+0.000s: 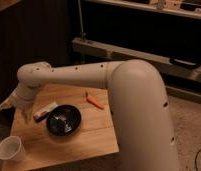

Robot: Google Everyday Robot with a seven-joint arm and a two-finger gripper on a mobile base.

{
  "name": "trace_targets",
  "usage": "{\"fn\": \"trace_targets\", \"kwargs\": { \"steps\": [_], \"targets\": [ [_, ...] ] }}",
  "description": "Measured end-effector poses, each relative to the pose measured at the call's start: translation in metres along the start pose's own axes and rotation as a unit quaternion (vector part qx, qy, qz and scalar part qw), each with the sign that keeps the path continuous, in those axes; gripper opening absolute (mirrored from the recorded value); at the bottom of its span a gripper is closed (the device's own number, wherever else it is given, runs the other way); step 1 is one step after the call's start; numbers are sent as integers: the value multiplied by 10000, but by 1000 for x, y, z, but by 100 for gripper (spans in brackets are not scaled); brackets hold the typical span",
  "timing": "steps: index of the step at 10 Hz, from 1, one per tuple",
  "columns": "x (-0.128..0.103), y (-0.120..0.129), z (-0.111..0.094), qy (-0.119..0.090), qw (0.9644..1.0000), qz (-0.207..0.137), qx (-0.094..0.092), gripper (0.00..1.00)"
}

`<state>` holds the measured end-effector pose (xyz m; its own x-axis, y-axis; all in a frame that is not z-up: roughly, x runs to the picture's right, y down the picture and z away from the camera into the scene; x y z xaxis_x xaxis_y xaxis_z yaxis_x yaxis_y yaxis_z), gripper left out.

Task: Place the ceramic cup in the ceramic bowl

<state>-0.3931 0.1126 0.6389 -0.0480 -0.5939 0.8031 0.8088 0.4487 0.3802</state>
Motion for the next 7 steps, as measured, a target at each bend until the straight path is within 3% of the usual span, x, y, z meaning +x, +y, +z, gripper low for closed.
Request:
{"fn": "trace_targets", "kwargs": {
  "steps": [1, 3, 7],
  "targets": [
    [-5, 2, 1, 45, 9985, -519, -171, 76],
    [-12, 10, 0, 178, 9929, -1077, -471, 76],
    [-31, 34, 3, 254, 9915, -1065, -703, 76]
  ]
}}
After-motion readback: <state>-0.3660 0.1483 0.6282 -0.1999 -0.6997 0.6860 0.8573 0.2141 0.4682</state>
